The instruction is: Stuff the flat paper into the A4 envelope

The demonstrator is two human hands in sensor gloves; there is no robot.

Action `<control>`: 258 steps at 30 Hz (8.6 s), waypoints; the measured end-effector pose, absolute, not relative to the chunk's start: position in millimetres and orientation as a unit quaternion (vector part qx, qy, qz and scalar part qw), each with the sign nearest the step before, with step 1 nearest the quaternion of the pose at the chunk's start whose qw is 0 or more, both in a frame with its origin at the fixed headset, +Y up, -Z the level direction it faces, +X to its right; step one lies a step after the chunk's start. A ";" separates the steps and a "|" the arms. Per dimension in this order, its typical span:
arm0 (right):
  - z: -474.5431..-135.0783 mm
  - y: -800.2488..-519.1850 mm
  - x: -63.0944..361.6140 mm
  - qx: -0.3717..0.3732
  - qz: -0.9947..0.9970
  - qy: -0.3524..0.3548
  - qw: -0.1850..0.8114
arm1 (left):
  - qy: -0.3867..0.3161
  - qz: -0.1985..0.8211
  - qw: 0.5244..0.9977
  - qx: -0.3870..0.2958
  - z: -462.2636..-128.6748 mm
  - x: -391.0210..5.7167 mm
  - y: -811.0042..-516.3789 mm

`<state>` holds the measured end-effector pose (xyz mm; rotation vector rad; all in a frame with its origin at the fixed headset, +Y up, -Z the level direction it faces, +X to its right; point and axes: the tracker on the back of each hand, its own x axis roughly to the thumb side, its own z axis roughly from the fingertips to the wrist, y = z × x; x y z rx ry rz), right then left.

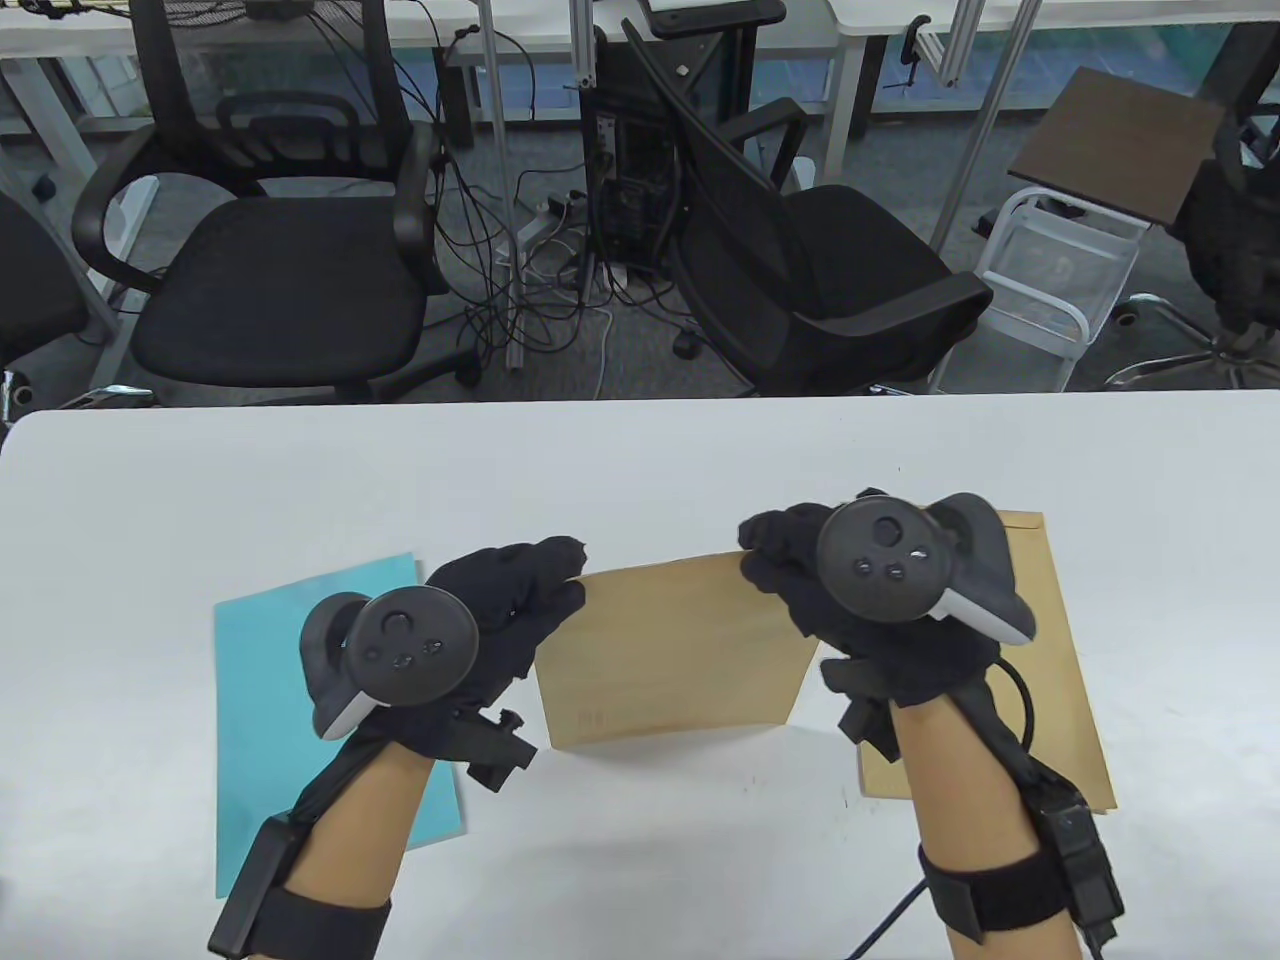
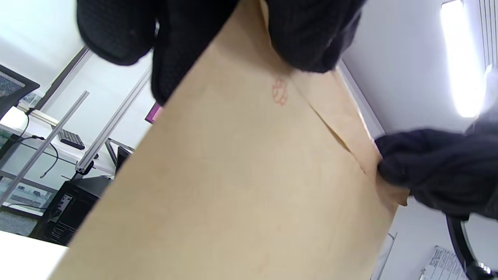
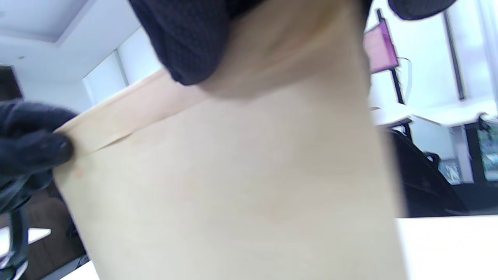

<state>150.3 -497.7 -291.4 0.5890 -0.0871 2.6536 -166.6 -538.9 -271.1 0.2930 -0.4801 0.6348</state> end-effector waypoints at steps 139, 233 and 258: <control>-323.9 -749.0 174.7 0.063 0.991 0.057 0.101 | -0.187 0.212 0.959 -0.032 -212.6 -195.7 -737.6; -345.4 -750.3 186.7 0.194 0.930 0.229 0.213 | -0.169 0.179 0.969 0.028 -214.3 -199.7 -745.0; -242.0 -790.6 213.1 0.274 0.896 0.348 0.044 | -0.131 0.170 0.977 -0.012 -219.5 -205.4 -748.3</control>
